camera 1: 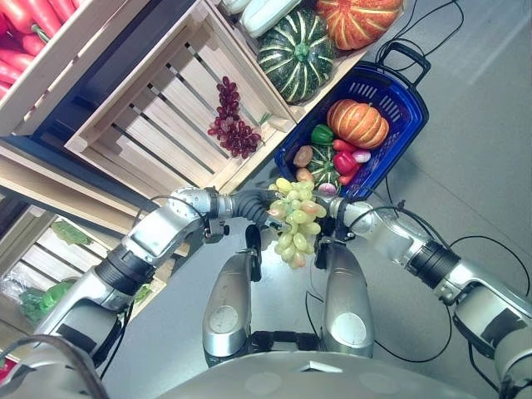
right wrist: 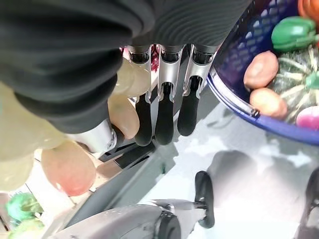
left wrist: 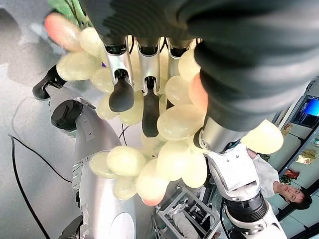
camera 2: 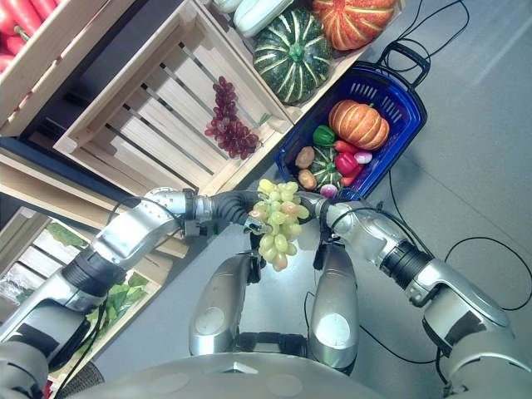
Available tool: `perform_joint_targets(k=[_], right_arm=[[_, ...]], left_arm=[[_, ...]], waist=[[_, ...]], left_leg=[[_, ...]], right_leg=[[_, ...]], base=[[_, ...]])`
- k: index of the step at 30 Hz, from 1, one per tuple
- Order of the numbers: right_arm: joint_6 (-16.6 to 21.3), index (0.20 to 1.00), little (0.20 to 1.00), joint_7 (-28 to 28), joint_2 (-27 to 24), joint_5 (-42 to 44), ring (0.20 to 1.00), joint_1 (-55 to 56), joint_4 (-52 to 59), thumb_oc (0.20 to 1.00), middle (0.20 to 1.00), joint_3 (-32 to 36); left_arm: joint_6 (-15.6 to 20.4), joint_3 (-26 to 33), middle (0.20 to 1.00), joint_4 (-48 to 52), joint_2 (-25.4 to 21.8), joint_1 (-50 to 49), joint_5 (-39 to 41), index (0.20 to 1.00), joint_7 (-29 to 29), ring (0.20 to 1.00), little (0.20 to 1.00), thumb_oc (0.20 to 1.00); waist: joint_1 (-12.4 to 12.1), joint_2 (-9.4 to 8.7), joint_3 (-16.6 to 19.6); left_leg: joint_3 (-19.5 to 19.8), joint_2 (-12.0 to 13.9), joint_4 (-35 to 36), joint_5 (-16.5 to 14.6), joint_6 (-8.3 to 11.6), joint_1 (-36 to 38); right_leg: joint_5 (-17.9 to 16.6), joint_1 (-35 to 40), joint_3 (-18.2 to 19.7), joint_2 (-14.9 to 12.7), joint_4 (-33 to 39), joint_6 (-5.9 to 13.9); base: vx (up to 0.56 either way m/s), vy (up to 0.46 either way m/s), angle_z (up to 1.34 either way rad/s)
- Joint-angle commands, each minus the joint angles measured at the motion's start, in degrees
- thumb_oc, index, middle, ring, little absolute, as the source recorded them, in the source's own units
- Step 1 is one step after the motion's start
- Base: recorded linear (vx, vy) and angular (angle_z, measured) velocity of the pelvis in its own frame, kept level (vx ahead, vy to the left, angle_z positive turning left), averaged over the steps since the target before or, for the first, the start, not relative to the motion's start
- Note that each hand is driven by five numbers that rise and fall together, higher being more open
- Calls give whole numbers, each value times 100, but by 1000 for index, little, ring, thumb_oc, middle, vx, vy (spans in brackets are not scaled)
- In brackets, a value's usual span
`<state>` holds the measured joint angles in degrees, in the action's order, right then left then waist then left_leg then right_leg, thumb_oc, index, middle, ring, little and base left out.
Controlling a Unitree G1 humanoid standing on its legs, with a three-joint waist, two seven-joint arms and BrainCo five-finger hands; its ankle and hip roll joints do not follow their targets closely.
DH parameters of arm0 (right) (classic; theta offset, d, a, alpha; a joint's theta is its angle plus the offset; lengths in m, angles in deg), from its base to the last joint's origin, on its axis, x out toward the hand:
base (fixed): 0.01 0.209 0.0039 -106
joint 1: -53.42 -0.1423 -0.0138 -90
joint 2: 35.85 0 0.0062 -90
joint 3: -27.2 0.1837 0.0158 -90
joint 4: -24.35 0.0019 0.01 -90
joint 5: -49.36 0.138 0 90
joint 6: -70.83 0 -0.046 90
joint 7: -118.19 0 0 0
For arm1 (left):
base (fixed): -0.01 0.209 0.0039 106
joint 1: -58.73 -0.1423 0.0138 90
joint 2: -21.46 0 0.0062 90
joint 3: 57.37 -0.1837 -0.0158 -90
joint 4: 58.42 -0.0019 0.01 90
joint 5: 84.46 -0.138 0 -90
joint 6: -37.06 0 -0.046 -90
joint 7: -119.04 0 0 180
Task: Pick up fruits and vegetables into the basket
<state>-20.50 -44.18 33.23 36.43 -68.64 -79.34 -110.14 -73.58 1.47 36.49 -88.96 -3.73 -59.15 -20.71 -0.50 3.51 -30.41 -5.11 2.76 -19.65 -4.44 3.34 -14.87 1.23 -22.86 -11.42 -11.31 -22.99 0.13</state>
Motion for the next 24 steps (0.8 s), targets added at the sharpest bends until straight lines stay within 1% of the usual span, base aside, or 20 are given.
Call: perform_joint_targets(k=[1, 10, 17, 18, 20, 22, 23, 24], right_arm=[[783, 200, 200, -123, 558, 280, 200, -65, 455, 200, 200, 39], [696, 200, 200, -524, 636, 175, 200, 174, 300, 200, 200, 239], [632, 200, 200, -643, 687, 281, 200, 345, 186, 200, 200, 429], [572, 200, 200, -600, 599, 344, 200, 408, 311, 200, 200, 515], [293, 200, 200, -489, 399, 576, 200, 593, 791, 200, 200, 710], [113, 200, 200, -385, 269, 709, 200, 825, 1207, 200, 200, 917], [19, 200, 200, -300, 187, 745, 200, 1066, 1551, 200, 200, 1119], [0, 200, 200, -256, 175, 756, 200, 1185, 1691, 200, 200, 1218]], left_arm=[[472, 121, 200, 585, 332, -129, 203, 200, -74, 200, 200, 200], [559, 220, 200, 457, 389, -267, 272, 200, -222, 200, 200, 200], [605, 360, 200, 370, 471, -386, 423, 200, -368, 200, 200, 200], [595, 391, 200, 398, 463, -425, 477, 200, -459, 200, 200, 200], [511, 525, 200, 510, 405, -545, 561, 200, -640, 200, 200, 200], [445, 649, 200, 646, 399, -695, 569, 200, -796, 200, 200, 200], [389, 786, 200, 791, 390, -897, 565, 200, -973, 200, 200, 200], [357, 843, 200, 849, 405, -1005, 547, 200, -1055, 200, 200, 200]], waist=[[27, -28, 140], [77, 4, 149], [99, 20, 184], [116, 11, 172], [155, -16, 169], [199, -46, 150], [236, -55, 136], [254, -55, 124]], left_leg=[[-66, -147, -264, -256, -251, -232], [-95, -157, -274, -284, -270, -134], [-113, -152, -242, -259, -277, -93], [-134, -147, -274, -294, -279, -77], [-177, -114, -294, -302, -278, -68], [-204, -92, -307, -299, -288, -75], [-226, -87, -288, -286, -296, -70], [-237, -83, -284, -279, -308, -69]], right_leg=[[597, 405, 120, -163, -223, 463], [624, 476, 136, -171, -250, 456], [604, 521, 134, -164, -209, 438], [630, 528, 140, -166, -242, 449], [634, 525, 158, -139, -257, 459], [643, 493, 191, -104, -289, 454], [651, 482, 224, -67, -292, 451], [655, 469, 243, -47, -307, 447]], base=[[0, 0, 0], [0, 0, 0], [0, 0, 0], [0, 0, 0], [0, 0, 0], [0, 0, 0], [-19, 23, -4], [-17, 25, -7]])
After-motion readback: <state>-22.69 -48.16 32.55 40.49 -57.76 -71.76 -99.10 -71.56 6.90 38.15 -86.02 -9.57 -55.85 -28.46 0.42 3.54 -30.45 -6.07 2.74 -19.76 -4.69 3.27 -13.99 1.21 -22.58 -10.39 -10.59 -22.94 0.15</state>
